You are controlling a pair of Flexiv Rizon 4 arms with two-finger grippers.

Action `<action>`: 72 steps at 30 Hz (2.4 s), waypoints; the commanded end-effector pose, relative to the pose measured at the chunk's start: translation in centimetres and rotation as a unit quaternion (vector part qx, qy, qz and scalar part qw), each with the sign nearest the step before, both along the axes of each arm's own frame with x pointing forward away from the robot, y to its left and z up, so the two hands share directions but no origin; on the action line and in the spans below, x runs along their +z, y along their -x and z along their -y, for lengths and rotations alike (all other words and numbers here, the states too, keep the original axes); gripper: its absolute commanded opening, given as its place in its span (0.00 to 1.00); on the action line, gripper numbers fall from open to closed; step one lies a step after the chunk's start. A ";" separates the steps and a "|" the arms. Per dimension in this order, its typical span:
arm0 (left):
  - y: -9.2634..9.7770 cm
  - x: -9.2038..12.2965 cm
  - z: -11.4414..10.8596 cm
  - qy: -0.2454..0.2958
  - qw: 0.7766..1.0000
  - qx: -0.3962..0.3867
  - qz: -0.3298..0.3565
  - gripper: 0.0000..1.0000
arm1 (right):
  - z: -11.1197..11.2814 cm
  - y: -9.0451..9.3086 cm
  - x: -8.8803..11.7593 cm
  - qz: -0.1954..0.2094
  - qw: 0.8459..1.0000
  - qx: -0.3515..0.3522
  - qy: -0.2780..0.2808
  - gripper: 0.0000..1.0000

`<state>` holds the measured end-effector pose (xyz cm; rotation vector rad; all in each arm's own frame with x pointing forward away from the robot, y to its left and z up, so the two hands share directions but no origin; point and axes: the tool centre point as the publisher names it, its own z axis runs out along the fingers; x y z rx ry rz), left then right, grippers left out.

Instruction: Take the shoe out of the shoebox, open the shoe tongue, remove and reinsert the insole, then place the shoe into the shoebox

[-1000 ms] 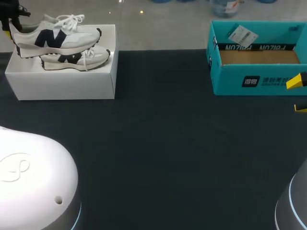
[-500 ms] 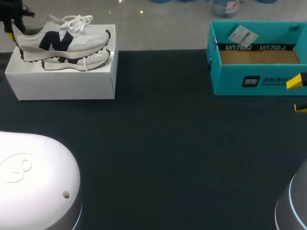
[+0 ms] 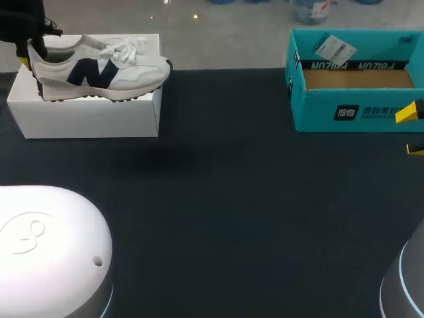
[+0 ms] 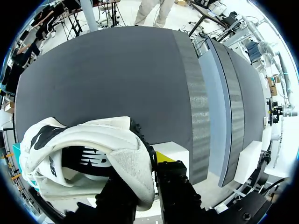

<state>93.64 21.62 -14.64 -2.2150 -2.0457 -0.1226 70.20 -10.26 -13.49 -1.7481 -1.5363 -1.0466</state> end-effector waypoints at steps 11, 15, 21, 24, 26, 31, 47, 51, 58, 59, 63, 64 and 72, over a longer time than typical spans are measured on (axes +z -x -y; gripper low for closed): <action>7.4 1.0 4.6 0.007 0.999 0.004 0.049 0.00 | -0.1 0.1 0.0 0.000 1.000 -0.001 0.001 1.00; 8.9 0.8 6.2 0.009 0.999 0.008 0.048 0.00 | -0.1 0.1 0.0 0.000 1.000 -0.001 0.001 1.00; 10.7 0.3 9.2 0.006 0.999 0.013 0.049 0.00 | -0.1 0.1 0.0 0.000 1.000 -0.001 0.001 1.00; 11.7 0.0 10.7 0.006 0.999 0.016 0.047 0.00 | -0.1 0.1 0.0 0.000 1.000 -0.001 0.001 1.00; 12.3 -0.2 11.8 0.005 0.999 0.016 0.045 0.00 | -0.1 0.1 0.0 0.000 1.000 -0.001 0.001 1.00; 14.0 -0.7 14.0 0.004 0.999 0.015 0.042 0.00 | -0.1 0.1 0.0 0.000 1.000 -0.001 0.001 1.00; 16.9 -3.1 20.5 0.007 1.000 0.005 0.023 0.00 | -0.1 0.1 0.0 0.000 1.000 -0.001 0.001 1.00; 17.3 -3.7 22.1 0.003 1.000 -0.001 0.026 0.00 | -0.1 0.1 0.0 0.000 1.000 -0.001 0.001 1.00; 17.9 -5.3 23.6 0.000 0.999 -0.016 0.040 0.00 | -0.1 0.1 0.0 0.000 1.000 -0.001 0.001 1.00; 18.0 -5.6 23.7 0.000 0.999 -0.018 0.042 0.00 | -0.1 0.1 0.0 0.000 1.000 -0.001 0.001 1.00; 18.2 -7.1 24.0 0.009 0.998 -0.034 0.054 0.00 | -0.1 0.1 0.0 0.000 1.000 -0.001 0.001 1.00; 18.2 -7.6 24.0 -0.004 0.997 -0.027 0.072 0.00 | -0.1 0.1 0.0 0.000 1.000 -0.001 0.001 1.00; 18.0 -11.5 24.1 0.007 0.998 -0.042 0.053 0.00 | -0.1 0.1 0.0 0.000 1.000 -0.001 0.001 1.00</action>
